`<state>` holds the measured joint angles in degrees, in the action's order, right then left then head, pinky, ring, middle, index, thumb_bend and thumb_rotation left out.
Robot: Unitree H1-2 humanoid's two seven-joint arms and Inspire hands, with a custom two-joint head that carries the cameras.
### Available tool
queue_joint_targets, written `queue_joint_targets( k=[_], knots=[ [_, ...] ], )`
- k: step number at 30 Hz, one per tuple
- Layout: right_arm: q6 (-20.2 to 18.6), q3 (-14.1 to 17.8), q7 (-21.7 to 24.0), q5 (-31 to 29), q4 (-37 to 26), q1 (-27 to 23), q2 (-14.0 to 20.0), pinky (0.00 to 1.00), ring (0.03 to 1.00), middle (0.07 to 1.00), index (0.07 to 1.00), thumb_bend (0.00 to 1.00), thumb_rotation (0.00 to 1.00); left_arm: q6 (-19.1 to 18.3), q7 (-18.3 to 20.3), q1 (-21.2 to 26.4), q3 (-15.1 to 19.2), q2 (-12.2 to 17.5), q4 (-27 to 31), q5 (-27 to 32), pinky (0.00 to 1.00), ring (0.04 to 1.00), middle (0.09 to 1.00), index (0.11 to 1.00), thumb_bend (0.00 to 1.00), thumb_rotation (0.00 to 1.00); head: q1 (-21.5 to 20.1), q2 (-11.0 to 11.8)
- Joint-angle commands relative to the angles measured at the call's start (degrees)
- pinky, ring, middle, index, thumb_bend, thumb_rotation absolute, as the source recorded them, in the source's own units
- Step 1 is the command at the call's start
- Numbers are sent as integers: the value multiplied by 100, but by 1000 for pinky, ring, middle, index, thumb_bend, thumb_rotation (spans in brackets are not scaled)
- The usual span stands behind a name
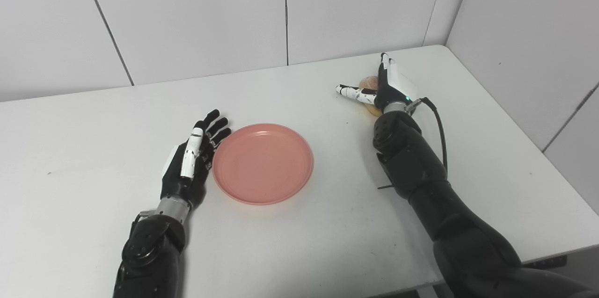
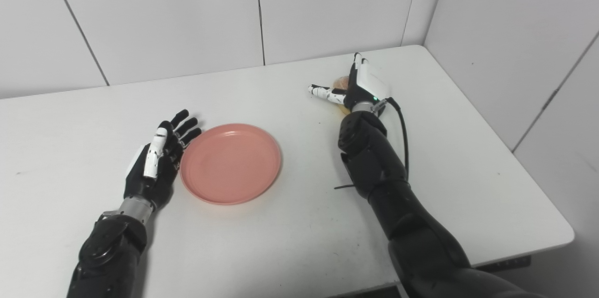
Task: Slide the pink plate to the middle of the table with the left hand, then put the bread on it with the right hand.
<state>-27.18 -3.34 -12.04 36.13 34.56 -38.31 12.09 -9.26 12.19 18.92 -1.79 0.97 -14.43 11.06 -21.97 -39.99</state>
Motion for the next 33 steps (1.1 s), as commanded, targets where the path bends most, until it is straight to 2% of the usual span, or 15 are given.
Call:
queue_joint_targets(
  k=[1, 10, 13, 14, 17, 22, 23, 24, 26, 28, 30, 31, 33],
  knots=[
    [33, -18, -36, 17, -32, -350, 130, 894, 977, 989, 981, 1000, 617, -133, 7, -43, -13, 24, -70, -32, 895, 896, 908, 891, 349, 1000, 5, 0],
    [41, -208, -99, -6, 205, -340, 225, 863, 935, 955, 957, 1000, 526, -110, 9, -27, -27, 13, -125, -42, 890, 895, 907, 893, 351, 1000, 50, -7],
    [70, -246, -202, -44, 411, -384, 251, 728, 853, 880, 889, 989, 474, -145, -4, -34, -26, 1, -92, -37, 888, 893, 904, 891, 348, 1000, 59, -11],
    [106, -241, -250, -87, 514, -402, 264, 654, 802, 832, 843, 981, 448, -156, -15, -38, -25, -6, -76, -38, 885, 890, 902, 889, 346, 1000, 68, -12],
    [184, -238, -365, -184, 699, -435, 300, 589, 743, 791, 804, 971, 417, -173, -31, -48, -29, -12, -45, -49, 885, 890, 902, 888, 345, 1000, 71, -18],
    [163, -292, -502, -264, 876, -527, 336, 519, 665, 754, 793, 917, 336, -203, -33, -44, -32, -11, -25, -50, 892, 894, 904, 891, 340, 1000, 67, -21],
    [148, -315, -522, -264, 878, -535, 342, 433, 554, 654, 751, 892, 305, -206, -39, -42, -30, -14, -28, -49, 892, 894, 903, 889, 339, 1000, 67, -21],
    [136, -353, -508, -255, 862, -540, 364, 399, 510, 617, 724, 875, 294, -199, -33, -42, -26, -15, -34, -40, 893, 894, 904, 889, 338, 1000, 67, -21],
    [206, -437, -502, -239, 861, -543, 422, 379, 485, 596, 704, 861, 289, -210, -32, -43, -24, -18, -26, -31, 894, 895, 904, 890, 337, 1000, 67, -21],
    [312, -547, -532, -202, 875, -538, 487, 341, 432, 529, 587, 830, 268, -234, -38, -46, -24, -21, -6, -29, 893, 893, 902, 889, 339, 1000, 67, -21],
    [363, -610, -574, -214, 882, -535, 515, 327, 415, 507, 550, 794, 228, -204, -19, -43, -31, -12, -42, -32, 895, 896, 905, 892, 339, 1000, 77, -34],
    [390, -632, -595, -225, 892, -535, 523, 313, 400, 489, 507, 611, 172, -189, -17, -39, -28, -12, -64, -31, 895, 895, 904, 891, 344, 1000, 77, -34],
    [383, -652, -601, -244, 868, -529, 523, 284, 370, 463, 489, 535, 147, -186, -26, -36, -34, -13, -73, -47, 891, 893, 902, 890, 349, 1000, 91, -40]
  ],
)
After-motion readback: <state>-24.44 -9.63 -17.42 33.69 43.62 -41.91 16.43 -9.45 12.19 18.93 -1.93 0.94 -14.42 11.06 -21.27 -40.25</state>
